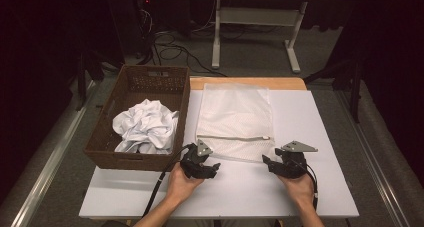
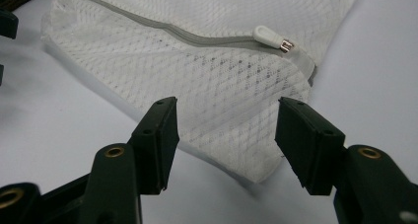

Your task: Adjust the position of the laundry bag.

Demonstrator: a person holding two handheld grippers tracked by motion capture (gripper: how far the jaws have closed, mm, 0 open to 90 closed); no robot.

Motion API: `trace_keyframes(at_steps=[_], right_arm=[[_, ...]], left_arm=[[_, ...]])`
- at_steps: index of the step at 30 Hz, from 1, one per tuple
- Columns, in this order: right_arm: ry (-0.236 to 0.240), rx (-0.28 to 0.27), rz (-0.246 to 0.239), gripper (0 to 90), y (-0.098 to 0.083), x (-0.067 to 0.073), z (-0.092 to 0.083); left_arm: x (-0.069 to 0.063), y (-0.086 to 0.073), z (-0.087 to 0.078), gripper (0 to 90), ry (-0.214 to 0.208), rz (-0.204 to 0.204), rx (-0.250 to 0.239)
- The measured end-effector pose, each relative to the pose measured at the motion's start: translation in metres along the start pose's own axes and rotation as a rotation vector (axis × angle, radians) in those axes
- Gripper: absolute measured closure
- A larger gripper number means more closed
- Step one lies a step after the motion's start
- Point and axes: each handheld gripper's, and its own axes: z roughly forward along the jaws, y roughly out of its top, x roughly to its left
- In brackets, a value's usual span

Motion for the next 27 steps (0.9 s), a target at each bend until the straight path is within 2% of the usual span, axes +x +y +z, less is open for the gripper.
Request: trace_keyframes(at_steps=[3, 4, 13, 21, 23, 27], right_arm=[[-0.001, 0.004, 0.003, 42.5, 0.000, -0.001, 0.000], [-0.003, 0.005, 0.021, 42.5, 0.000, -0.001, -0.001], [-0.021, 0.008, 0.053, 42.2, 0.001, -0.007, -0.003], [-0.049, 0.042, 0.057, 41.5, 0.003, -0.010, 0.004], [-0.066, 0.064, 0.060, 41.5, 0.004, -0.012, 0.009], [-0.074, 0.091, 0.056, 41.6, 0.004, -0.013, 0.015]], left_arm=[[-0.001, 0.000, 0.001, 33.7, 0.006, 0.006, 0.006], [-0.002, 0.000, 0.001, 33.5, 0.004, 0.003, 0.007], [-0.006, 0.001, 0.003, 31.9, -0.023, -0.027, 0.026], [-0.006, 0.009, 0.001, 31.6, 0.007, -0.008, 0.040], [-0.007, 0.015, 0.007, 31.0, 0.019, 0.004, 0.063], [-0.008, 0.021, 0.013, 30.0, 0.041, 0.010, 0.067]])
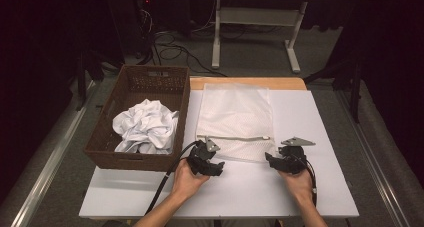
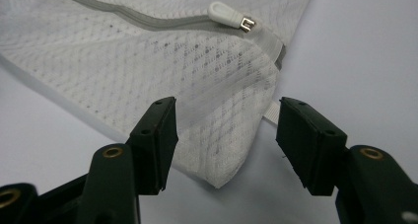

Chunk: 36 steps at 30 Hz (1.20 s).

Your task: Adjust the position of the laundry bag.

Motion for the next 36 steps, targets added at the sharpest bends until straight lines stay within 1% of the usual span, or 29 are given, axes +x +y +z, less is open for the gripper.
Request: trace_keyframes(at_steps=[1, 2, 3, 4, 5, 7, 8, 9, 10, 11, 12, 13, 14, 15, 16, 17, 18, 19, 21, 23, 24, 25, 26, 28, 29, 30, 31, 33, 36], right_arm=[[-0.001, 0.016, 0.001, 41.7, 0.000, 0.000, 0.003], [-0.001, 0.016, 0.001, 41.7, 0.000, 0.000, 0.003], [-0.008, 0.027, -0.009, 42.4, 0.000, 0.001, 0.006], [-0.014, 0.028, -0.013, 43.3, 0.000, 0.001, 0.006], [-0.014, 0.028, -0.013, 43.3, 0.000, 0.001, 0.006], [-0.024, 0.031, -0.020, 46.6, 0.000, 0.002, 0.006], [-0.033, 0.035, -0.029, 49.9, 0.000, 0.002, 0.005], [-0.054, 0.043, -0.065, 54.7, 0.000, 0.003, 0.005], [-0.054, 0.043, -0.065, 54.7, 0.000, 0.003, 0.005], [-0.050, 0.046, -0.072, 57.8, 0.000, 0.004, 0.004], [-0.038, 0.050, -0.090, 64.0, 0.001, 0.006, 0.004], [-0.029, 0.050, -0.101, 67.4, 0.001, 0.006, 0.004], [-0.023, 0.053, -0.108, 71.0, 0.001, 0.006, 0.004], [-0.023, 0.053, -0.108, 71.0, 0.001, 0.006, 0.004], [-0.021, 0.061, -0.115, 77.5, 0.002, 0.006, 0.004], [-0.017, 0.064, -0.110, 80.1, 0.002, 0.005, 0.003], [-0.017, 0.064, -0.110, 80.1, 0.002, 0.005, 0.003], [-0.012, 0.063, -0.108, 84.6, 0.001, 0.003, 0.003], [-0.009, 0.068, -0.111, 87.4, 0.002, 0.003, 0.002], [-0.013, 0.070, -0.113, 88.1, 0.002, 0.003, 0.002], [-0.013, 0.074, -0.116, 88.4, 0.003, 0.003, 0.001], [-0.016, 0.076, -0.114, 88.7, 0.003, 0.003, 0.001], [-0.017, 0.080, -0.111, 88.9, 0.004, 0.003, 0.000], [-0.015, 0.089, -0.110, 89.0, 0.005, 0.002, -0.001], [-0.015, 0.089, -0.110, 89.0, 0.005, 0.002, -0.001], [-0.019, 0.097, -0.118, 89.0, 0.006, 0.002, -0.001], [-0.017, 0.102, -0.122, 89.0, 0.007, 0.001, -0.002], [-0.014, 0.107, -0.112, 89.0, 0.007, 0.000, -0.003], [-0.006, 0.108, -0.115, 89.0, 0.007, -0.001, -0.004]], left_arm=[[0.001, 0.002, 0.001, 30.1, 0.004, -0.005, -0.006], [0.002, 0.004, 0.002, 30.1, 0.010, -0.007, -0.007], [0.003, 0.006, 0.002, 29.0, 0.024, -0.010, -0.005], [0.005, 0.010, 0.004, 28.4, 0.037, -0.020, -0.010], [0.005, 0.010, 0.004, 28.1, 0.037, -0.020, -0.010], [0.008, 0.014, 0.005, 27.8, 0.056, -0.018, -0.004], [0.009, 0.015, 0.005, 27.7, 0.066, -0.021, -0.005], [0.010, 0.016, 0.006, 27.3, 0.076, -0.024, 0.001], [0.010, 0.016, 0.007, 27.3, 0.087, -0.027, 0.008], [0.011, 0.017, 0.008, 27.2, 0.099, -0.029, 0.013], [0.012, 0.017, 0.009, 27.4, 0.108, -0.034, 0.015], [0.014, 0.017, 0.011, 27.5, 0.114, -0.042, 0.025], [0.014, 0.017, 0.011, 27.7, 0.114, -0.042, 0.025], [0.014, 0.017, 0.012, 27.7, 0.119, -0.045, 0.034], [0.015, 0.016, 0.014, 28.4, 0.123, -0.050, 0.046], [0.015, 0.016, 0.015, 29.1, 0.126, -0.050, 0.054], [0.015, 0.016, 0.015, 29.9, 0.126, -0.050, 0.054], [0.015, 0.016, 0.016, 31.3, 0.129, -0.050, 0.059], [0.016, 0.015, 0.018, 35.9, 0.125, -0.054, 0.086], [0.017, 0.015, 0.019, 41.5, 0.120, -0.052, 0.093], [0.018, 0.014, 0.019, 41.5, 0.105, -0.054, 0.092], [0.018, 0.015, 0.019, 45.7, 0.088, -0.053, 0.089], [0.018, 0.015, 0.019, 56.5, 0.071, -0.039, 0.085], [0.017, 0.015, 0.019, 66.8, 0.073, -0.033, 0.083], [0.017, 0.015, 0.019, 66.8, 0.076, -0.027, 0.086], [0.018, 0.016, 0.019, 77.5, 0.078, -0.027, 0.091], [0.020, 0.016, 0.018, 81.3, 0.080, -0.027, 0.094], [0.022, 0.015, 0.016, 86.7, 0.053, -0.033, 0.099], [0.020, 0.015, 0.014, 88.2, 0.048, -0.023, 0.100]])
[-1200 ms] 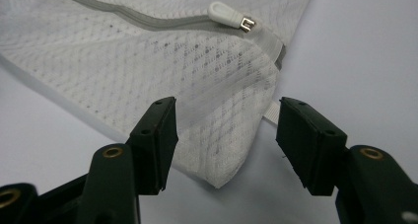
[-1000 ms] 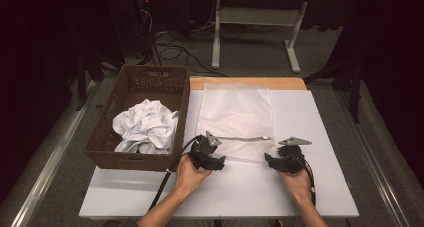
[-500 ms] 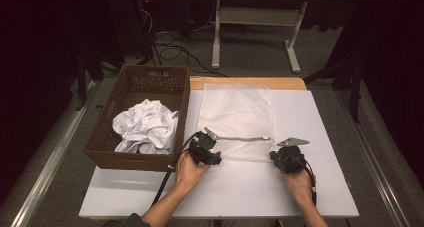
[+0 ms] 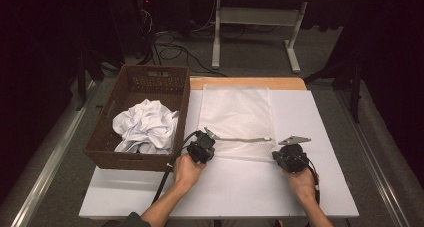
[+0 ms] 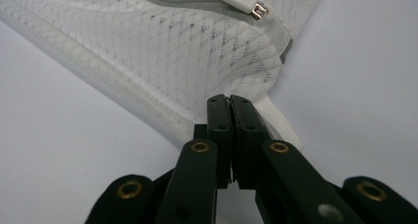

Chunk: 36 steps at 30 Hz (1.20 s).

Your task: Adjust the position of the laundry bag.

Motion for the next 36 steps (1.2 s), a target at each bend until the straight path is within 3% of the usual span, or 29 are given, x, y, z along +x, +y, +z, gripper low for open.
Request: trace_keyframes(at_steps=[8, 14, 24, 32, 34, 36], right_arm=[[0.018, 0.014, 0.011, 88.9, -0.009, -0.004, -0.011], [0.036, 0.015, 0.005, 88.9, -0.018, 0.000, -0.017], [0.100, -0.013, 0.039, 88.8, -0.029, 0.006, -0.022], [0.115, 0.002, 0.023, 88.3, -0.034, 0.012, -0.021], [0.121, 0.001, 0.027, 87.1, -0.034, 0.013, -0.021], [0.126, 0.000, 0.026, 79.6, -0.034, 0.013, -0.021]], left_arm=[[-0.016, -0.009, -0.008, 88.6, -0.040, 0.042, -0.002], [-0.022, -0.016, -0.014, 88.6, -0.061, 0.058, 0.001], [-0.024, -0.030, -0.024, 88.5, -0.086, 0.061, 0.011], [-0.026, -0.039, -0.030, 88.1, -0.098, 0.059, 0.021], [-0.027, -0.039, -0.031, 87.7, -0.099, 0.059, 0.022], [-0.027, -0.040, -0.032, 85.4, -0.101, 0.061, 0.027]])
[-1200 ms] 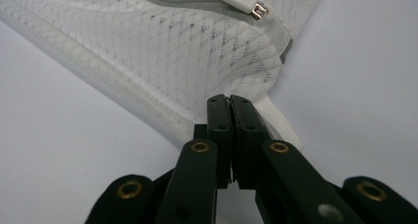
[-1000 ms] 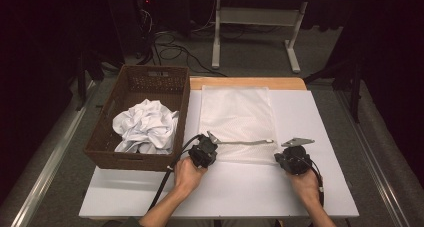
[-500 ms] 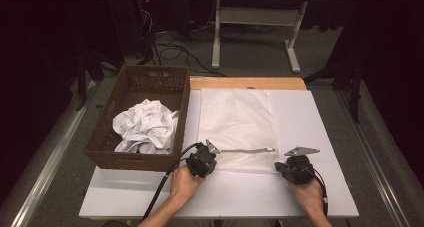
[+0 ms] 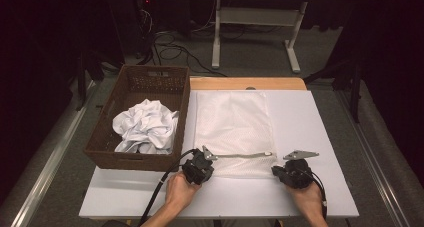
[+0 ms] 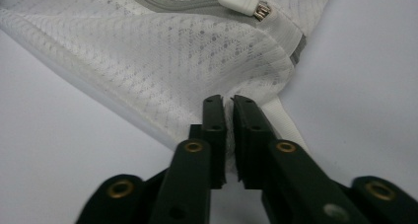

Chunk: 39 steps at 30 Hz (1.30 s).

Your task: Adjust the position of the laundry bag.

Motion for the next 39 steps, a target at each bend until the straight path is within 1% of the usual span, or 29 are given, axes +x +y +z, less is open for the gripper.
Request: trace_keyframes(at_steps=[1, 2, 3, 5, 7, 8, 10, 11, 12, 13, 15, 16, 17, 18, 20, 23, 25, 27, 28, 29, 30, 31, 33, 34, 35, 37, 38, 39], right_arm=[[-0.002, -0.005, -0.004, 73.6, 0.000, 0.001, 0.000], [-0.017, -0.017, -0.001, 68.9, 0.001, 0.001, -0.001], [-0.022, -0.028, -0.004, 65.8, 0.001, 0.001, -0.002], [-0.039, -0.057, 0.002, 61.6, 0.002, 0.000, -0.005], [-0.047, -0.075, 0.004, 61.2, 0.002, -0.002, -0.007], [-0.048, -0.084, 0.009, 62.0, 0.003, -0.003, -0.008], [-0.039, -0.097, 0.018, 68.0, 0.005, -0.004, -0.008], [-0.036, -0.108, 0.010, 71.6, 0.006, -0.006, -0.009], [-0.036, -0.108, 0.010, 71.6, 0.006, -0.006, -0.009], [-0.038, -0.123, 0.009, 77.8, 0.009, -0.006, -0.009], [-0.048, -0.134, -0.002, 83.3, 0.014, -0.006, -0.009], [-0.053, -0.140, -0.015, 86.7, 0.016, -0.006, -0.008], [-0.054, -0.136, -0.020, 89.8, 0.019, -0.006, -0.008], [-0.052, -0.135, -0.022, 90.0, 0.020, -0.006, -0.007], [-0.064, -0.129, -0.031, 90.0, 0.024, -0.006, -0.004], [-0.068, -0.123, -0.029, 90.0, 0.027, -0.008, 0.000], [-0.067, -0.118, -0.026, 90.0, 0.028, -0.009, 0.004], [-0.061, -0.106, -0.023, 90.0, 0.030, -0.010, 0.009], [-0.056, -0.101, -0.022, 90.0, 0.031, -0.011, 0.011], [-0.056, -0.101, -0.022, 90.0, 0.031, -0.011, 0.011], [-0.050, -0.093, -0.018, 90.0, 0.031, -0.011, 0.014], [-0.046, -0.085, -0.024, 90.0, 0.032, -0.011, 0.017], [-0.038, -0.053, -0.031, 90.0, 0.031, -0.009, 0.023], [-0.039, -0.037, -0.047, 90.0, 0.029, -0.007, 0.027], [-0.030, -0.035, -0.040, 90.0, 0.029, -0.007, 0.027], [-0.027, -0.049, -0.033, 90.0, 0.029, -0.008, 0.025], [-0.020, -0.074, -0.023, 89.5, 0.029, -0.009, 0.022], [-0.004, -0.117, 0.013, 88.2, 0.029, -0.011, 0.017]], left_arm=[[0.001, 0.000, -0.001, 81.4, -0.008, -0.002, 0.004], [0.002, 0.000, -0.001, 76.1, -0.016, -0.010, 0.003], [0.002, 0.000, -0.002, 71.0, -0.019, -0.018, -0.004], [0.002, 0.000, -0.005, 64.3, -0.015, -0.019, -0.018], [0.002, 0.000, -0.006, 59.7, -0.019, -0.021, -0.026], [0.002, 0.001, -0.008, 57.9, -0.021, -0.022, -0.042], [0.002, 0.003, -0.009, 55.3, -0.022, -0.024, -0.053], [0.002, 0.005, -0.010, 54.5, -0.024, -0.023, -0.056], [0.002, 0.005, -0.010, 53.7, -0.024, -0.023, -0.056], [0.002, 0.006, -0.010, 53.1, -0.025, -0.025, -0.062], [0.001, 0.008, -0.010, 52.4, -0.023, -0.023, -0.062], [0.001, 0.009, -0.010, 52.2, -0.023, -0.027, -0.063], [0.001, 0.011, -0.009, 52.2, -0.024, -0.030, -0.067], [0.001, 0.012, -0.009, 52.0, -0.024, -0.029, -0.067], [0.001, 0.013, -0.008, 52.0, -0.022, -0.028, -0.068], [0.000, 0.016, -0.006, 51.7, -0.023, -0.024, -0.066], [0.000, 0.018, -0.006, 51.6, -0.027, -0.021, -0.074], [0.000, 0.020, -0.006, 51.3, -0.030, -0.023, -0.076], [0.000, 0.022, -0.005, 50.9, -0.038, -0.033, -0.079], [0.000, 0.022, -0.005, 50.6, -0.038, -0.033, -0.079], [0.000, 0.023, -0.005, 50.6, -0.045, -0.046, -0.086], [0.000, 0.024, -0.006, 49.7, -0.049, -0.047, -0.090], [0.001, 0.027, -0.005, 49.4, -0.048, -0.045, -0.099], [0.001, 0.029, -0.004, 48.8, -0.052, -0.049, -0.099], [0.000, 0.031, -0.003, 48.6, -0.055, -0.057, -0.109], [0.000, 0.032, -0.004, 48.4, -0.058, -0.053, -0.104], [0.000, 0.033, -0.004, 48.3, -0.060, -0.047, -0.103], [0.000, 0.034, -0.005, 48.4, -0.059, -0.038, -0.102]])
